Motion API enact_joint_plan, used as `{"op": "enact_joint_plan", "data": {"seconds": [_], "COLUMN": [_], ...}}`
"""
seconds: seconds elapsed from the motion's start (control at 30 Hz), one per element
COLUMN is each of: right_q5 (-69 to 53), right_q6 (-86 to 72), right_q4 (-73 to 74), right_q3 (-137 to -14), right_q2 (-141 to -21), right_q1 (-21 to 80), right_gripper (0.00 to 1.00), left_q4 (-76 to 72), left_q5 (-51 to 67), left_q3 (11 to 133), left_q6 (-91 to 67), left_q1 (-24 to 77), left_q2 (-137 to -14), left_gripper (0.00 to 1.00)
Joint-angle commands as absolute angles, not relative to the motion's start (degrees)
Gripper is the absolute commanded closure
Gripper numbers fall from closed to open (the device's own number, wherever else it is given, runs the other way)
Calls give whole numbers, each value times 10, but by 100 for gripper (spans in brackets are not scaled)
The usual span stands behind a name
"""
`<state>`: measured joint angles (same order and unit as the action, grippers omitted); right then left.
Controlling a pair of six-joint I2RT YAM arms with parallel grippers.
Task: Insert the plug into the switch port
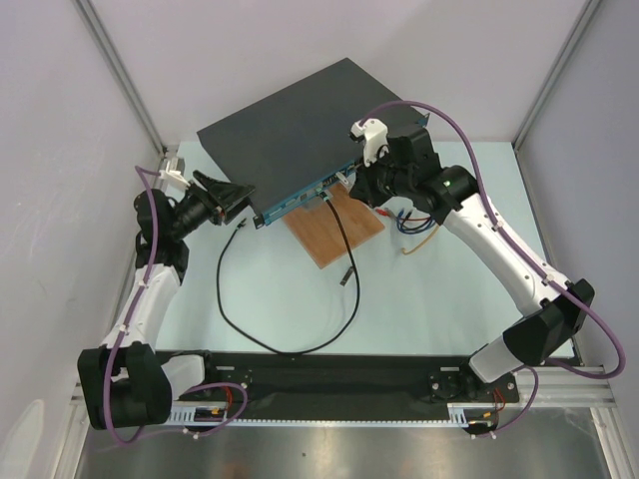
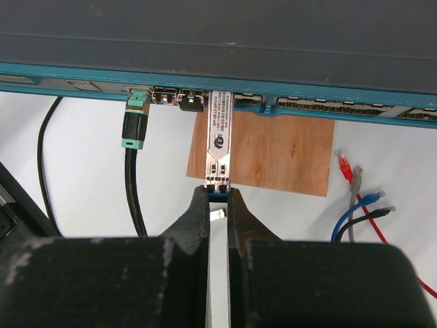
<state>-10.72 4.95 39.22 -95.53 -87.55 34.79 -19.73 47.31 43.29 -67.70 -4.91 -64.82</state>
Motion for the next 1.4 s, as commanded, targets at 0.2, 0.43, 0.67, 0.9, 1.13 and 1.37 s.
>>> {"op": "enact_joint_plan", "data": {"seconds": [0.2, 0.43, 0.67, 0.9, 1.13, 1.37], "right_q5": [-94, -78, -70, -54, -47, -50], "right_q6": [54, 65, 76, 87, 92, 89], "right_q4": [353, 366, 380, 386, 391, 386], "right_q3": [-993, -1011, -1020, -1038, -1041, -1006], "right_q2": [-888, -889, -885, -891, -894, -880], "right_q1": [341, 345, 353, 374, 378, 374], "right_gripper": [100, 100, 100, 100, 100, 100], "left_q4": [-228, -228, -226, -223, -222, -220], "left_q5": [456, 456, 457, 459, 459, 458], "left_q3": [454, 458, 461, 464, 464, 463], "left_q6": [-630, -631, -631, -631, -629, -628], "left_q1": [-15, -15, -15, -15, -15, -15], "left_q2": [-650, -657, -657, -657, -657, -655], "left_gripper": [100, 100, 100, 100, 100, 100]}}
